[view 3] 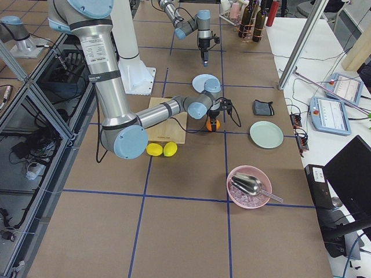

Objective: Pick orange to plate
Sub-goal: 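Grasp the orange with the right gripper while the left gripper holds the plate, then lift the orange with the right gripper and carry it over the white plate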

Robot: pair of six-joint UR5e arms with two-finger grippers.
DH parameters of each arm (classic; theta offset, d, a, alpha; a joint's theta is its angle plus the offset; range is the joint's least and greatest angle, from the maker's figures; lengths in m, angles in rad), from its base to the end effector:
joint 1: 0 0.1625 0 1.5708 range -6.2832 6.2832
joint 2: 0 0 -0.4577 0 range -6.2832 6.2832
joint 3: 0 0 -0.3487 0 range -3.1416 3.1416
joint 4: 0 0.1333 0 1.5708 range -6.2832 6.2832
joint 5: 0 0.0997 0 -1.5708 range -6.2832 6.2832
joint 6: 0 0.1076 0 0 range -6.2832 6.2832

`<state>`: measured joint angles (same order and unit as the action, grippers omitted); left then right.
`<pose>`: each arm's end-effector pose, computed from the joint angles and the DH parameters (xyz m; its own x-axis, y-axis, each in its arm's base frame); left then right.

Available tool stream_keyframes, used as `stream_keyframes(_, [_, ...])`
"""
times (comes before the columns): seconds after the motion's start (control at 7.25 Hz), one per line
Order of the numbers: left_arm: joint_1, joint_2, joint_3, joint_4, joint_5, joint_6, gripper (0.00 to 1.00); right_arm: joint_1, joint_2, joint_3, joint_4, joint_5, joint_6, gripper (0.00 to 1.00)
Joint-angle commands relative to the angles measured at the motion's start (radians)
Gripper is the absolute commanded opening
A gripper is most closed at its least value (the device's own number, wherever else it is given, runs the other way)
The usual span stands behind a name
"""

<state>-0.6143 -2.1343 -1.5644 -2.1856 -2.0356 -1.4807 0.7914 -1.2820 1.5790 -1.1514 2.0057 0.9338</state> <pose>0.4967 -0.4544 0.3105 0.3321 -0.1358 -0.9334 0.1484 0.9848 -0.0905 -0.3613 -0.4908 0.5073 0.6942 -0.0649 0.7169 -0.0470 0.9897 0.1351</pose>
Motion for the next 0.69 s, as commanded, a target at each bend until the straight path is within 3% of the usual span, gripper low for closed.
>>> stream_keyframes(0.0, [-0.001,0.001,-0.002,0.0,0.0,-0.001,0.84,0.0,0.004,-0.002,0.001,-0.004,0.002,0.04])
stream_keyframes(0.28, [-0.001,0.002,-0.019,0.001,0.0,-0.001,0.84,0.0,0.022,0.069,-0.002,0.004,0.046,0.0])
stream_keyframes(0.55, [-0.002,0.039,-0.098,0.003,-0.002,-0.003,0.84,-0.14,0.207,0.067,-0.014,-0.039,0.387,0.0])
